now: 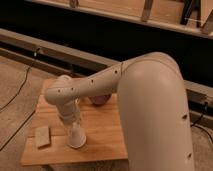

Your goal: Place the ceramic cup over the eraser

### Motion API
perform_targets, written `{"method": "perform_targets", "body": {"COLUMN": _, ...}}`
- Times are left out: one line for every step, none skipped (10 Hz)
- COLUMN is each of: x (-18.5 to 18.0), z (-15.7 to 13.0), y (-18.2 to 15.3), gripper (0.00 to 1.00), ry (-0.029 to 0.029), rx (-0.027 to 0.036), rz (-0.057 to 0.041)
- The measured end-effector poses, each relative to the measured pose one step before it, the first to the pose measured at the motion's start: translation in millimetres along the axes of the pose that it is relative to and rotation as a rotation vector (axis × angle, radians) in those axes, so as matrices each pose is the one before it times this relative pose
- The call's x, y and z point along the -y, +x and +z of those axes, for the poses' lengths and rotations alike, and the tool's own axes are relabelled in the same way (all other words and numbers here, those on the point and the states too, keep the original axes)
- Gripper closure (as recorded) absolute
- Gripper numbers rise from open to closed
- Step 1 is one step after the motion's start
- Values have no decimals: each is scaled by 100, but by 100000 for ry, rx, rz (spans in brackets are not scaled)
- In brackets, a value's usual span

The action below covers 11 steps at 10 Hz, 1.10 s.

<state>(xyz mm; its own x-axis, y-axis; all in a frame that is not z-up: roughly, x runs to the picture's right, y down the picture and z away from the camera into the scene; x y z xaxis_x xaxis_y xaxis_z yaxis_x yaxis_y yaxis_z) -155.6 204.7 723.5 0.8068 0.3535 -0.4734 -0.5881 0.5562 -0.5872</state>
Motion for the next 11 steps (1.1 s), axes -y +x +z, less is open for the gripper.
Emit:
{"method": "perform_targets", "body": {"x": -1, "z": 2, "y": -1, "gripper": 57, "ry": 1, "rx": -6, "rz": -4}}
{"method": "perform_targets", "body": {"x": 0, "z": 0, "y": 1, "gripper": 57, "ry": 2, "rx": 0, "rz": 2}}
{"method": "perform_targets", "body": {"x": -1, "z": -1, "y": 0, "gripper": 57, "ry": -8, "rx": 3, "rz": 9}}
{"method": "perform_targets", "body": {"x": 2, "z": -1, "y": -1, "gripper": 57, "ry": 2, "rx": 7, "rz": -1}}
{"method": "perform_targets", "body": {"x": 2, "z": 2, "y": 4, "gripper": 57, "ry": 1, "rx": -6, "rz": 4}}
{"method": "perform_targets", "body": {"x": 1, "z": 0, "y": 0, "gripper": 57, "ry": -1, "rx": 3, "rz": 5}}
{"method": "perform_targets", "body": {"x": 1, "z": 2, "y": 0, "gripper": 57, "ry": -3, "rx": -2, "rz": 1}}
{"method": "perform_targets", "body": {"x": 3, "z": 0, "y": 3, "gripper": 57, "ry": 1, "rx": 0, "rz": 9}}
{"method": "perform_targets", "body": {"x": 2, "z": 0, "y": 0, "gripper": 58, "ry": 4, "rx": 2, "rz": 1}}
{"method": "perform_targets", "body": {"x": -1, "z": 0, "y": 1, "gripper": 63, "ry": -9, "rx": 1, "rz": 6}}
{"method": "perform_targets", "body": {"x": 2, "z": 0, "y": 2, "gripper": 63, "ry": 3, "rx": 1, "rz": 7}}
